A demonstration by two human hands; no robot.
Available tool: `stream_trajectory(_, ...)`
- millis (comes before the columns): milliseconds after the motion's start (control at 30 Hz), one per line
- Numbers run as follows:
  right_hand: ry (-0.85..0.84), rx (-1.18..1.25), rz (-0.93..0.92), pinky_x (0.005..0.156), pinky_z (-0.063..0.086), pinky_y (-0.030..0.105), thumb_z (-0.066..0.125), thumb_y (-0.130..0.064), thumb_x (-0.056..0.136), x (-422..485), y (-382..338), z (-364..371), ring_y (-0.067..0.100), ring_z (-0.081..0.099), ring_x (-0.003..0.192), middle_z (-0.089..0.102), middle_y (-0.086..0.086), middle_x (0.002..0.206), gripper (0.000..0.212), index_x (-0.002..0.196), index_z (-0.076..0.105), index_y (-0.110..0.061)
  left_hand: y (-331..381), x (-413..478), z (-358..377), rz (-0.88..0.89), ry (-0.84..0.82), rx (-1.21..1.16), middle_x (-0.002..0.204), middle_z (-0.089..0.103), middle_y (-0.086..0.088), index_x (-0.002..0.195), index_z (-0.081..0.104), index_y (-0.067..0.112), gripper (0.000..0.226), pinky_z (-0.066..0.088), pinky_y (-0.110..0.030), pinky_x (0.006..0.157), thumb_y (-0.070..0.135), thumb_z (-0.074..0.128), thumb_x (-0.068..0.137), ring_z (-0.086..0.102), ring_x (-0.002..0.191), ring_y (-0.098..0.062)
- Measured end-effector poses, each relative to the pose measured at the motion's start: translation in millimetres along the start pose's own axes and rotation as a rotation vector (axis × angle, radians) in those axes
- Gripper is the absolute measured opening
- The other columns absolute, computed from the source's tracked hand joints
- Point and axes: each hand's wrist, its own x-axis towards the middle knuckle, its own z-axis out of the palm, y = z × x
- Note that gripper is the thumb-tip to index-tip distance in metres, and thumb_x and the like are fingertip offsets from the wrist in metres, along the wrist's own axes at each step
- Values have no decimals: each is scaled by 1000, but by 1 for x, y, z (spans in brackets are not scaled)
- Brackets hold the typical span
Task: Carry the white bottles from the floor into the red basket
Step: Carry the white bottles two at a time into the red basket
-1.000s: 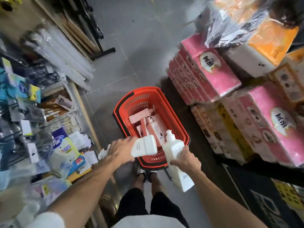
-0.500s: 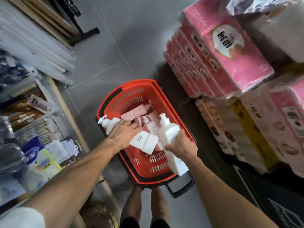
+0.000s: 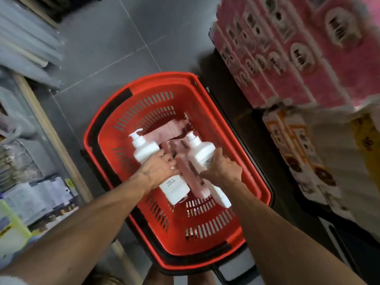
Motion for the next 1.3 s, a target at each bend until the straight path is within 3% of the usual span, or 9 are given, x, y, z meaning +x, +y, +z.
stream_trajectory(200, -28, 77, -2, 95, 51, 45, 83, -41, 76, 53, 6, 39, 33, 62, 113, 61, 11, 126, 84, 144, 39, -18, 10, 49, 62, 50, -96, 0, 125, 55, 8, 128, 49, 37, 35, 29, -42, 108, 18, 52, 99, 45, 123, -24)
stream_trajectory(433, -40, 109, 28, 96, 53, 43, 81, -32, 80, 74, 16, 73, 32, 63, 113, 63, 9, 126, 73, 141, 44, -17, 27, 64, 100, 63, -101, 5, 136, 50, 6, 136, 43, 36, 44, 24, -44, 108, 15, 50, 99, 42, 128, -26)
stream_trajectory(600, 8, 85, 56, 99, 53, 37, 78, -27, 84, 75, 18, 77, 25, 67, 111, 67, 4, 121, 65, 139, 43, -22, 41, 61, 100, 75, -116, 51, 139, 49, -3, 142, 39, 26, 51, 28, -47, 108, 12, 54, 96, 42, 129, -31)
stream_trajectory(667, 62, 68, 45, 101, 51, 35, 70, -21, 89, 70, 18, 72, 25, 66, 114, 67, 3, 122, 55, 138, 44, -24, 49, 58, 95, 59, -130, 40, 133, 51, -6, 136, 46, 19, 41, 31, -47, 105, 8, 51, 97, 44, 124, -31)
stream_trajectory(767, 88, 18, -8, 100, 48, 40, 65, -17, 91, 56, 17, 62, 28, 59, 121, 57, 4, 134, 62, 146, 38, -26, 54, 48, 80, 45, -170, -12, 120, 54, -7, 124, 54, 15, 29, 34, -46, 101, 5, 45, 98, 47, 116, -29)
stream_trajectory(867, 50, -14, -41, 99, 47, 42, 62, -15, 91, 34, 12, 48, 29, 53, 126, 48, 5, 141, 75, 155, 25, -29, 52, 30, 58, 31, -151, -35, 122, 56, -8, 124, 56, 15, 30, 33, -48, 101, 6, 44, 98, 47, 117, -31)
stream_trajectory(1000, 45, -41, -108, 97, 49, 44, 66, -14, 88, -11, 1, 14, 30, 45, 132, 41, 6, 148, 63, 143, 38, -24, 36, -16, 8, -56, -127, -93, 127, 55, -7, 128, 54, 17, 33, 30, -47, 103, 11, 47, 97, 46, 121, -31)
stream_trajectory(1133, 43, -8, -191, 101, 48, 47, 70, -22, 89, -75, -9, -35, 31, 39, 138, 38, 6, 153, 66, 146, 36, -23, 14, -82, -64, -229, -73, -154, 138, 49, -5, 138, 44, 22, 39, 26, -46, 106, 16, 41, 99, 40, 129, -29)
stream_trajectory(1300, 138, 87, -219, 105, 46, 43, 76, -30, 87, -163, -11, -88, 30, 45, 132, 45, 5, 144, 69, 144, 38, -24, 13, -167, -148, -415, 13, -237, 144, 43, 1, 146, 35, 28, 58, 29, -45, 107, 32, 58, 92, 38, 132, -24)
